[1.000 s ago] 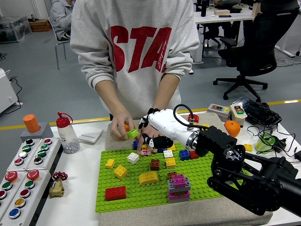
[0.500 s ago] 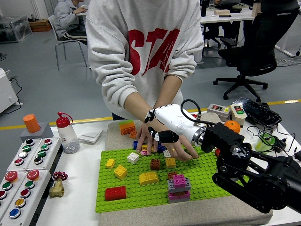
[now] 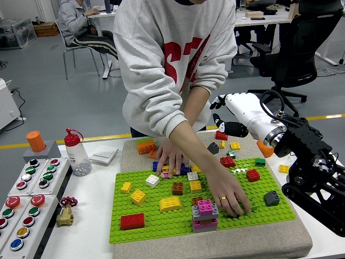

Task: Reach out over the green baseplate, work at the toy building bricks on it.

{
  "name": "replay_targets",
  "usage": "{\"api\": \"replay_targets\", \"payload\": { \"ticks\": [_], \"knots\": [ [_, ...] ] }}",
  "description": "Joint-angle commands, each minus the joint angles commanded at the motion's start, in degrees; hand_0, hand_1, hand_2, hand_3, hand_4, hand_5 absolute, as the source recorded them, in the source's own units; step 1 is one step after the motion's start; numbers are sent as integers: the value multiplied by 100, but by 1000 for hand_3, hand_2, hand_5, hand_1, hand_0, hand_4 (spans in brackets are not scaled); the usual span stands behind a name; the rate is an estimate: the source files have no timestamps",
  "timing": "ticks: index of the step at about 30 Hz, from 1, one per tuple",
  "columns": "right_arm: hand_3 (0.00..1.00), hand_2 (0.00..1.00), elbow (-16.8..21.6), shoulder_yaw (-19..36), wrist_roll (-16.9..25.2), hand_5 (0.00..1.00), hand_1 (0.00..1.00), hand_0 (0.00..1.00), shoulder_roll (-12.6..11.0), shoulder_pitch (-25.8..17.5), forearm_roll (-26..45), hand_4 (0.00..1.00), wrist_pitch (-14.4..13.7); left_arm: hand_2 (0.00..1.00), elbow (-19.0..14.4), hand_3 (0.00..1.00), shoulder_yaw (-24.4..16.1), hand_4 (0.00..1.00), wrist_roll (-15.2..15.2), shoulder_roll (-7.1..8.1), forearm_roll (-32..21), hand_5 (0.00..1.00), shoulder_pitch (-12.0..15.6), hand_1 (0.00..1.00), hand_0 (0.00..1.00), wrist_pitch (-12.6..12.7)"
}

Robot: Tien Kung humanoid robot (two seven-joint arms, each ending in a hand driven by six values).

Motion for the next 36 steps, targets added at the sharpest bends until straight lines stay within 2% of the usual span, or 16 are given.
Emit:
{"api": "replay_targets", "payload": {
  "ticks": [2,3,6,8,9,13,14,18,20,21,26,27,36],
  "knots": [
    [649,660,-52,57,0,324,696,714,-166,-82,3,460,115,608,1,414,-2,309,0,1,3,940,4,598,634,0],
    [700,688,-76,67,5,318,711,730,-236,-125,-7,481,198,608,2,414,-1,309,-1,3,1,938,4,598,633,0],
    [700,688,-108,107,35,318,711,730,-407,-269,-50,481,462,608,4,414,6,309,-7,5,-13,938,5,598,633,4],
    [700,688,-106,135,59,318,711,730,-476,-344,-77,481,612,608,5,414,10,309,-10,3,-25,938,5,598,633,8],
    [743,716,-93,154,87,323,744,773,-518,-390,-89,544,711,609,6,414,13,308,-14,3,-31,935,4,598,634,9],
    [743,716,8,135,202,323,744,773,-686,-528,-184,544,1158,609,11,414,10,308,-24,5,-32,935,-8,598,634,9],
    [774,750,27,118,220,322,775,816,-710,-543,-200,620,1235,609,11,415,9,308,-25,5,-31,935,-10,598,634,9],
    [774,750,110,-141,379,322,775,816,-806,-567,-311,620,1551,609,11,415,8,308,-22,7,-23,935,-19,598,634,5],
    [774,750,138,-283,442,322,775,816,-833,-560,-377,620,1651,609,10,415,7,308,-18,9,-15,935,-23,598,634,0],
    [796,776,147,-342,464,321,790,837,-841,-555,-404,674,1689,609,10,415,6,308,-16,10,-10,936,-25,599,632,-2],
    [796,776,149,-628,538,321,790,837,-838,-555,-594,674,1976,609,11,415,5,308,-19,13,-10,936,-29,599,632,-2],
    [822,801,145,-655,546,305,804,855,-833,-560,-620,705,2010,609,12,415,6,308,-21,13,-16,935,-29,599,635,0],
    [842,815,45,-1005,709,320,814,876,-739,-542,-779,714,2272,610,16,415,17,308,-35,17,-30,935,-49,600,633,-1]
  ]
}}
